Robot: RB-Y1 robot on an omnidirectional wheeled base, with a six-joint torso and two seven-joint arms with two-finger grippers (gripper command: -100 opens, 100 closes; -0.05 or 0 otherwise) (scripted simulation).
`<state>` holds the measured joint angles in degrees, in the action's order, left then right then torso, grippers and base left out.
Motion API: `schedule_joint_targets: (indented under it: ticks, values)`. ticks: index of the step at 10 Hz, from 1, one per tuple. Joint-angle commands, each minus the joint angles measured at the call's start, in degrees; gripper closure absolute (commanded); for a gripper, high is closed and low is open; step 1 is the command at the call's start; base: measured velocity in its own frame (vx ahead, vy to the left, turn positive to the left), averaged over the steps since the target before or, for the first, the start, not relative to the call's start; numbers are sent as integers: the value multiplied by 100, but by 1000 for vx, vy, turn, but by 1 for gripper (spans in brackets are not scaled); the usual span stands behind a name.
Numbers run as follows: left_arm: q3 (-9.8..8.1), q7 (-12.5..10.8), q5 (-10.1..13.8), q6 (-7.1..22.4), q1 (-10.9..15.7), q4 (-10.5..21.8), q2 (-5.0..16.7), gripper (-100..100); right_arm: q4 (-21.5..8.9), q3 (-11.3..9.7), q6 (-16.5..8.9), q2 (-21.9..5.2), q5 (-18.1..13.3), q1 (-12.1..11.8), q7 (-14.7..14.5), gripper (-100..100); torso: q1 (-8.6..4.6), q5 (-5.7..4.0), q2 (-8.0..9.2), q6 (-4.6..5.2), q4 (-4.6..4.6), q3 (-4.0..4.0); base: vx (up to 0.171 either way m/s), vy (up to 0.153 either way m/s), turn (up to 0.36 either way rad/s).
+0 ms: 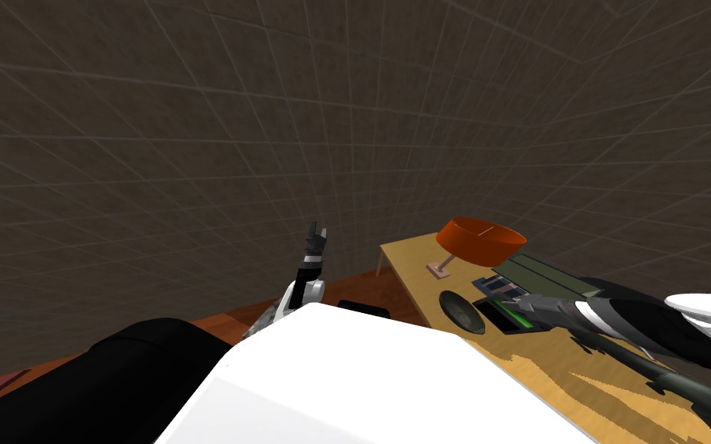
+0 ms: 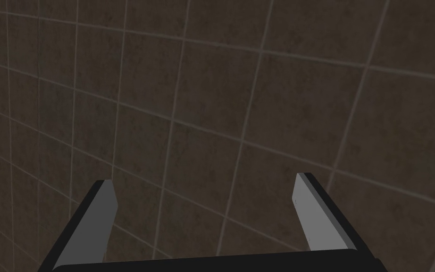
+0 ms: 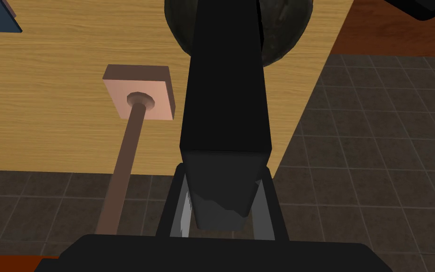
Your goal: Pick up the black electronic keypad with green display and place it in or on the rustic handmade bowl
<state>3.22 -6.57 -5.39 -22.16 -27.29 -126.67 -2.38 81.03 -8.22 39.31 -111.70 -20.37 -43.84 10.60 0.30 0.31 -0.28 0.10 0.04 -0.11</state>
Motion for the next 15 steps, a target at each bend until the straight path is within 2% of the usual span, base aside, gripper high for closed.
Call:
schedule_joint_targets:
  ticks: [1,3,4,5,6,10,11,12,13,15]
  values:
    - [0,0,0,0,0,0,0,0,67,-257,-25,-256,286,79,-177,100,0,0,0,0,0,0,26,29,-35]
    - [0,0,0,0,1,0,0,0,67,-257,-25,-256,428,79,-177,100,-4,0,7,-1,1,4,4,7,2]
    - [0,0,0,0,1,0,0,0,101,-209,15,-391,471,68,-114,100,-9,0,12,1,3,7,8,15,-45]
    - [0,0,0,0,0,0,0,0,93,-316,-8,-361,502,132,-175,100,-3,3,12,3,4,7,7,10,-10]
    - [0,0,0,0,1,0,0,0,99,-336,-6,-377,526,145,-188,-100,-5,2,14,3,4,8,0,0,0]
    - [0,0,0,0,1,0,0,0,99,-334,-6,-375,524,144,-186,-100,-10,1,17,4,5,11,0,0,0]
    - [0,0,0,0,1,0,0,0,99,-334,-6,-375,524,144,-186,0,-10,1,17,4,5,11,0,0,0]
    - [0,0,0,0,1,0,0,0,112,-288,81,-554,582,190,-101,-100,-10,1,17,4,5,11,-11,-12,-74]
    - [0,0,0,0,1,0,0,0,118,-266,124,-644,611,213,-59,-100,-13,1,20,5,6,12,-20,-19,-92]
    - [0,0,0,0,1,0,0,0,118,-266,124,-644,611,213,-59,-100,-14,0,23,3,6,14,-11,-11,-4]
